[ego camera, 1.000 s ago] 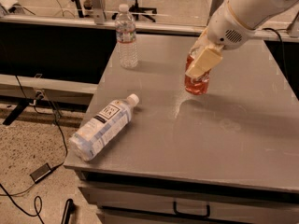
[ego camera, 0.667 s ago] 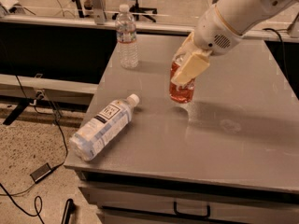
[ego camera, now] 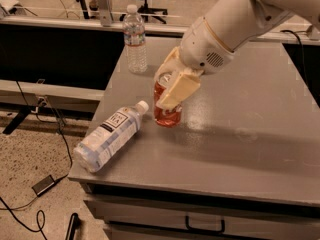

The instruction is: Move coke can near blue plastic bottle

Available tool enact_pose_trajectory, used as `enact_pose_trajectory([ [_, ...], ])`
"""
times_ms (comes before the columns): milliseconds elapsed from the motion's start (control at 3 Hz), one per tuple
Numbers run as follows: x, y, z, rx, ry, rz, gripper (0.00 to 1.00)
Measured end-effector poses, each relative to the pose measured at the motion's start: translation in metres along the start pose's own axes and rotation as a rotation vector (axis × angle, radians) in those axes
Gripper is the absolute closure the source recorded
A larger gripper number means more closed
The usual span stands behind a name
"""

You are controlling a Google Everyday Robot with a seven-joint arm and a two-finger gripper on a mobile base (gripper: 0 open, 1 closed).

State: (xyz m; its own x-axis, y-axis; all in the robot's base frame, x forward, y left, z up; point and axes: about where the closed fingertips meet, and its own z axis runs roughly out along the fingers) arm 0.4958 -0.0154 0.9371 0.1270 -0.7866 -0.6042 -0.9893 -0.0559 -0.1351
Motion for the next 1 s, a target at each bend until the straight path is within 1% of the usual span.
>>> enact_pose_trajectory([
  [333,-0.017,0.017,0.011,-0.015,-0.051,-0.065,0.59],
  [667,-0.026,0.029,0.025,-0.019,-0.048,-0.127,0.35],
  [1000,-0.027,0.036,0.037,-0.02,-0.03,-0.158,0.13],
])
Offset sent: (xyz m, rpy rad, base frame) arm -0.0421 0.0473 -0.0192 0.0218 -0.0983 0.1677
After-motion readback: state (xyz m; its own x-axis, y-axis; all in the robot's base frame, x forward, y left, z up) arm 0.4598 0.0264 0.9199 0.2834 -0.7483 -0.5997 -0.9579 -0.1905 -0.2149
